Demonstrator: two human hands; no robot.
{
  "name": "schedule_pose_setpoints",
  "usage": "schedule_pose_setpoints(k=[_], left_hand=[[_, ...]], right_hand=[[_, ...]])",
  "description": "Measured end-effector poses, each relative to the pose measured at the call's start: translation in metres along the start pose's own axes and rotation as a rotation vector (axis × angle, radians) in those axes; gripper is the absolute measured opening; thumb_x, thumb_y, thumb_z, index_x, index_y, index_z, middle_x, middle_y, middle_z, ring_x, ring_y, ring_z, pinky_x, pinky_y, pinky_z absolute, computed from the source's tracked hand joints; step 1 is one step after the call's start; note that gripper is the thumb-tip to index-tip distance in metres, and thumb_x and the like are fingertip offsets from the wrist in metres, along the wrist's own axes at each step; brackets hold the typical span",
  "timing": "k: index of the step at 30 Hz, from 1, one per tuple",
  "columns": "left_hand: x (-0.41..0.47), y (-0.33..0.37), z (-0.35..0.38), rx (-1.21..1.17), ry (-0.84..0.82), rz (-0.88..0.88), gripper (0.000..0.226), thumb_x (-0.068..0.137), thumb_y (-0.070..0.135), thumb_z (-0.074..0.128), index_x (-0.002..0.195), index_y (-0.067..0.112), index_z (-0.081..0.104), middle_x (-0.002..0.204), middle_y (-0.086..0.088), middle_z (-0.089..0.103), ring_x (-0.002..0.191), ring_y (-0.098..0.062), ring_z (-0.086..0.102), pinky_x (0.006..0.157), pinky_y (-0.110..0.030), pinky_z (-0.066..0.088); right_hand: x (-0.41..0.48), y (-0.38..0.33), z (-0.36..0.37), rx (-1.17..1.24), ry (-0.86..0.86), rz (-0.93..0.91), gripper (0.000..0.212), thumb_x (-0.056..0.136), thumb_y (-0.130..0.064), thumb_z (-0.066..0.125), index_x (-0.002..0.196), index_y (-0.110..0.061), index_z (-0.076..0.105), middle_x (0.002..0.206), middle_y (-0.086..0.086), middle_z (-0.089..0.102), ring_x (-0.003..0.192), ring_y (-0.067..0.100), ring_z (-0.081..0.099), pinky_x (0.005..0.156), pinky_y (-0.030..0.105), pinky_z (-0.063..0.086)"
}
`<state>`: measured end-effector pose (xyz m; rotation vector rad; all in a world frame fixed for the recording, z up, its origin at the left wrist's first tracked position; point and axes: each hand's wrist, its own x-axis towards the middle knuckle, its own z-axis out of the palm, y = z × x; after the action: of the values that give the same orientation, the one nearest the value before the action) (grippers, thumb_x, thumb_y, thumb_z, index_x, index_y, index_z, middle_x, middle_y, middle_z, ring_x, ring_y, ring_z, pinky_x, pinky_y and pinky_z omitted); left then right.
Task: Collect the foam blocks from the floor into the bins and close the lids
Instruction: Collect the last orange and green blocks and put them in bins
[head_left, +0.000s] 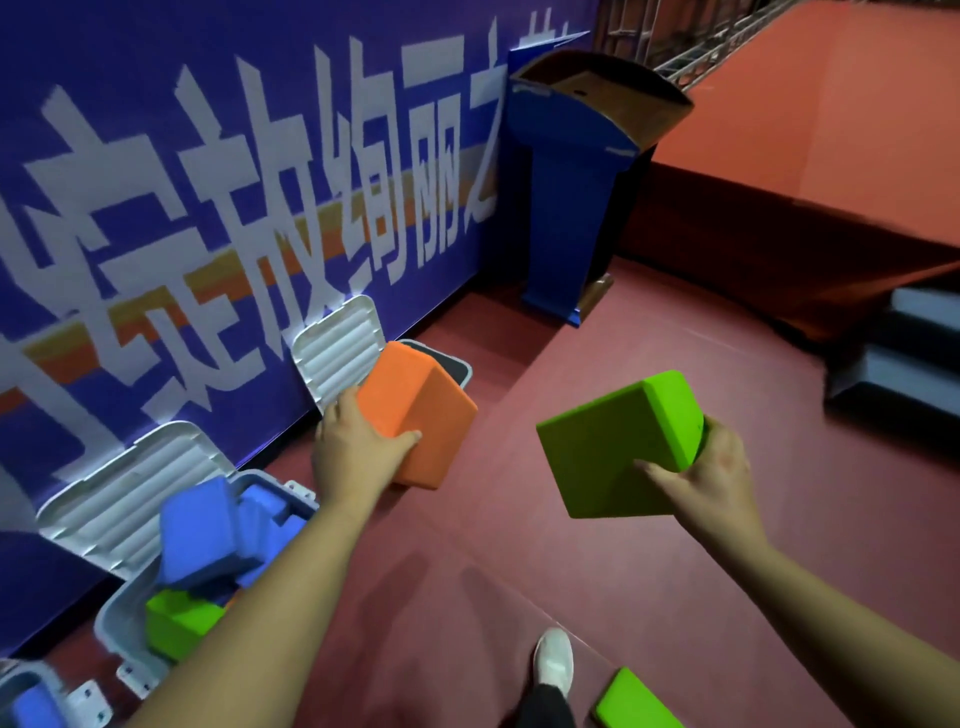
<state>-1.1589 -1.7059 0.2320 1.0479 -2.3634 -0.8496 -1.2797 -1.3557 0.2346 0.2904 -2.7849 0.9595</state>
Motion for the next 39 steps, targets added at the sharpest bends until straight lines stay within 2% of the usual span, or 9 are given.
schedule_pose_setpoints(k=[5, 8, 15, 24, 34, 39], left_hand=[[0.07, 0.036, 0.064, 0.0, -0.008, -0.053, 0.091, 0.059, 0.043, 0.089, 0.133, 0.013, 0.046, 0.126, -0.015, 0.056, 0.117, -0.036, 0.052, 0.093, -0.046, 0.046], [0.11, 0.048, 0.083, -0.012, 0.042, -0.148, 0.088, 0.059, 0.042, 0.09, 0.131, 0.014, 0.047, 0.123, -0.014, 0.056, 0.114, -0.036, 0.053, 0.092, -0.045, 0.045], [0.169, 0.035, 0.091, 0.072, 0.219, -0.352, 0.089, 0.057, 0.045, 0.089, 0.129, 0.015, 0.046, 0.122, -0.013, 0.058, 0.113, -0.037, 0.054, 0.093, -0.049, 0.047], [0.257, -0.013, 0.12, 0.167, 0.296, -0.539, 0.085, 0.057, 0.046, 0.088, 0.124, 0.015, 0.048, 0.118, -0.014, 0.059, 0.111, -0.038, 0.055, 0.091, -0.051, 0.048], [0.452, -0.005, 0.209, 0.043, 0.205, -0.523, 0.087, 0.059, 0.041, 0.089, 0.129, 0.015, 0.045, 0.121, -0.014, 0.055, 0.113, -0.037, 0.052, 0.092, -0.047, 0.047], [0.508, -0.016, 0.234, 0.017, 0.218, -0.548, 0.086, 0.06, 0.042, 0.088, 0.13, 0.018, 0.044, 0.117, -0.009, 0.054, 0.109, -0.032, 0.053, 0.089, -0.046, 0.048]], right_hand=[[0.105, 0.026, 0.036, -0.016, -0.05, -0.058, 0.082, 0.068, -0.03, 0.088, 0.134, -0.004, 0.047, 0.119, 0.016, 0.055, 0.114, 0.033, 0.048, 0.094, 0.044, 0.042], [0.185, 0.018, 0.06, 0.021, -0.132, -0.102, 0.081, 0.069, -0.032, 0.087, 0.133, -0.006, 0.046, 0.118, 0.014, 0.053, 0.114, 0.03, 0.047, 0.094, 0.044, 0.043], [0.327, -0.05, 0.136, 0.097, -0.262, -0.325, 0.083, 0.068, -0.035, 0.087, 0.133, -0.007, 0.044, 0.116, 0.014, 0.053, 0.111, 0.031, 0.048, 0.093, 0.044, 0.043], [0.435, -0.126, 0.252, 0.144, -0.382, -0.462, 0.088, 0.068, -0.043, 0.084, 0.137, -0.011, 0.04, 0.12, 0.008, 0.049, 0.114, 0.026, 0.045, 0.096, 0.04, 0.041], [0.573, -0.147, 0.35, 0.039, -0.374, -0.461, 0.089, 0.07, -0.043, 0.084, 0.138, -0.01, 0.038, 0.122, 0.009, 0.048, 0.113, 0.025, 0.045, 0.094, 0.041, 0.043], [0.614, -0.153, 0.405, -0.041, -0.47, -0.47, 0.088, 0.069, -0.04, 0.086, 0.136, -0.009, 0.039, 0.119, 0.01, 0.048, 0.113, 0.028, 0.045, 0.094, 0.042, 0.041]])
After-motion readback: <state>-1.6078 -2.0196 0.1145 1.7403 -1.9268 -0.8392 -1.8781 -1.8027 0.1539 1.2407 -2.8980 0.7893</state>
